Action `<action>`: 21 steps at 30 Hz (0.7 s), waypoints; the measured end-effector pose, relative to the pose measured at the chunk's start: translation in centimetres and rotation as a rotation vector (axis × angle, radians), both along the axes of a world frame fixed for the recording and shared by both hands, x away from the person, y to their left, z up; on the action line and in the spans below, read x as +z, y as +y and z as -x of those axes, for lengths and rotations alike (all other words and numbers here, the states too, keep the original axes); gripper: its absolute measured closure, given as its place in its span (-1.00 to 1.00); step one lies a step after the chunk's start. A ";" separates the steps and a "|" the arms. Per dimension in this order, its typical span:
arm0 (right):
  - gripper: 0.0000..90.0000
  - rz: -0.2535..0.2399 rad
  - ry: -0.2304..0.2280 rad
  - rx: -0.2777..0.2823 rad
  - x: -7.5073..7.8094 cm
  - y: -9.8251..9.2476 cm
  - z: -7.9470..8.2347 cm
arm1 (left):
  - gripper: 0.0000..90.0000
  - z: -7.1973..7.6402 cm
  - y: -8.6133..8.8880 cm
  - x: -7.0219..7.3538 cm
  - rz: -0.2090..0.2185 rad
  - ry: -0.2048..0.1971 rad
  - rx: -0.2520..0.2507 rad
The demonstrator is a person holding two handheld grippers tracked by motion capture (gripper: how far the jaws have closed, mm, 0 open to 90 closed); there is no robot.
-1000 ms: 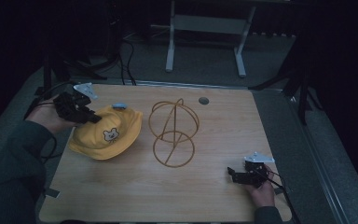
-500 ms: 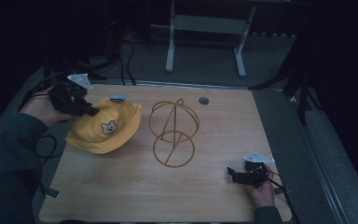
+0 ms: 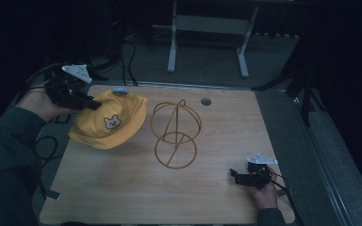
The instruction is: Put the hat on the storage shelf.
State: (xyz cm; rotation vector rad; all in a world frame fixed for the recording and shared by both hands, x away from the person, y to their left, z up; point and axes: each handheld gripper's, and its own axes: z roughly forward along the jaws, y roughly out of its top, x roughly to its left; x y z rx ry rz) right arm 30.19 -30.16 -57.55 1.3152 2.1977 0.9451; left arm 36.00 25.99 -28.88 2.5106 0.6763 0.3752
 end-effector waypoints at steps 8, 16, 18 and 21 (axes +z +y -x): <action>-0.72 0.000 0.000 0.000 0.0 0.0 0.0 | 0.86 -0.1 -0.5 0.7 -0.002 -0.011 -0.012; -0.72 0.000 0.000 0.000 0.0 0.0 0.0 | 0.86 -0.1 -0.8 1.2 0.001 -0.008 -0.028; -0.72 0.000 0.000 0.000 0.0 0.0 0.0 | 0.86 -0.2 -0.8 1.2 0.002 -0.005 -0.033; -0.72 0.000 0.000 -0.001 0.0 0.0 0.0 | 0.86 -0.2 -1.0 1.3 0.006 -0.008 -0.036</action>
